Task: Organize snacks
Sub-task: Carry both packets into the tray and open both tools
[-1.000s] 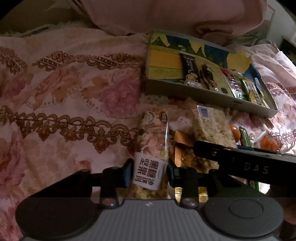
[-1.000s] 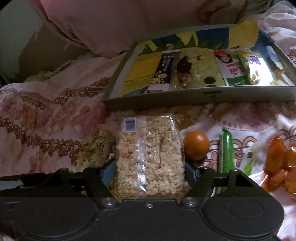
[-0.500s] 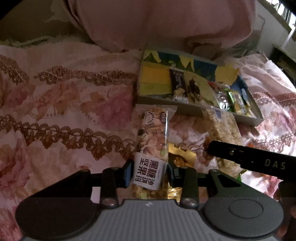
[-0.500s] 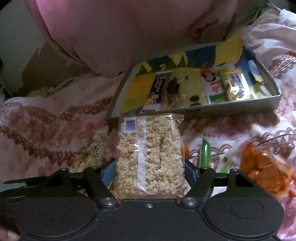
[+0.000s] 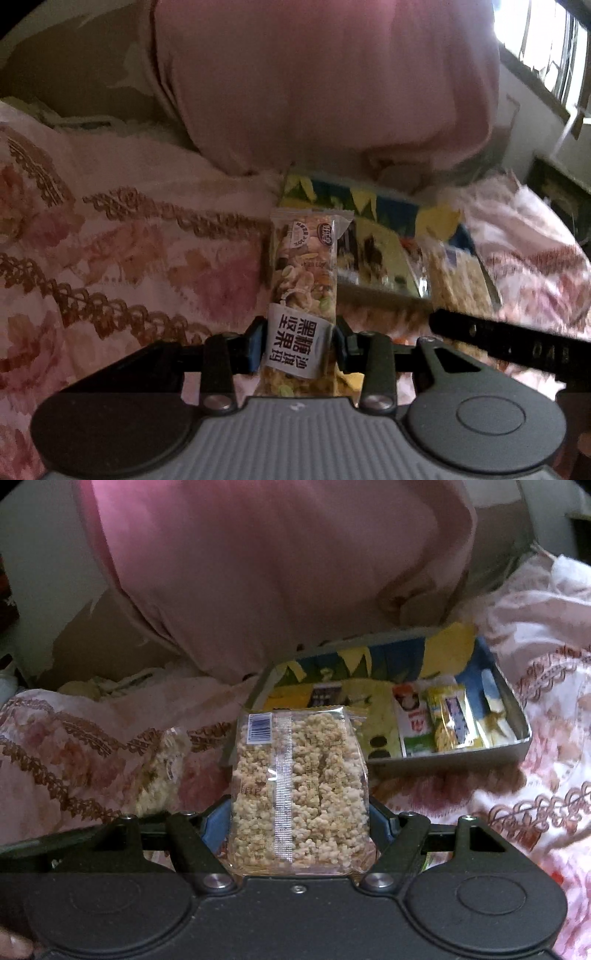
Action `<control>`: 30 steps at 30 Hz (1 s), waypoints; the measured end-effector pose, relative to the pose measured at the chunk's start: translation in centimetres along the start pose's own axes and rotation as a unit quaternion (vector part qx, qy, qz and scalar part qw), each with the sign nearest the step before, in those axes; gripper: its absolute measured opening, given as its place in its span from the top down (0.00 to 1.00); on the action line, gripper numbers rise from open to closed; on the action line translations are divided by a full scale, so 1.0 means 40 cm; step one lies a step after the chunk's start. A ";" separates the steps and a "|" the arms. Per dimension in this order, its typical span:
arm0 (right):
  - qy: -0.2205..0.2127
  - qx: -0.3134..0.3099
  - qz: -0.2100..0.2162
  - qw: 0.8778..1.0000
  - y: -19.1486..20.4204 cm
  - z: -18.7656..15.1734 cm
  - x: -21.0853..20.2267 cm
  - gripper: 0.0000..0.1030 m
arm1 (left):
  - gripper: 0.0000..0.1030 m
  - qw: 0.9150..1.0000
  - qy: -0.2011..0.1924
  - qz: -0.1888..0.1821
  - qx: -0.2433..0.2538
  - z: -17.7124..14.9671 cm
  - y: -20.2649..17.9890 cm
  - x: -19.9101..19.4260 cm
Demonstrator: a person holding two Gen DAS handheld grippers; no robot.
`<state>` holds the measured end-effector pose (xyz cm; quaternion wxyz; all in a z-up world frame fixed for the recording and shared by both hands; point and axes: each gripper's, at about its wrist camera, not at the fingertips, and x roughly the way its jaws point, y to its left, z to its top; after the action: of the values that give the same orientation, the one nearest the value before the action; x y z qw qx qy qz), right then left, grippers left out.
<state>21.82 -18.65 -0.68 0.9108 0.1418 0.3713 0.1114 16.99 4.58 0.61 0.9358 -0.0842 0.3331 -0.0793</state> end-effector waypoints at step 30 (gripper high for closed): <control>-0.061 -0.009 -0.021 0.998 0.016 0.032 -0.006 0.27 | 0.61 0.997 -0.079 -0.023 -0.010 0.163 -0.107 0.232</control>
<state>22.51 -18.35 0.56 0.9353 0.1323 0.3165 0.0869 27.84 -0.80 0.83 0.9561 -0.1069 0.2570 -0.0910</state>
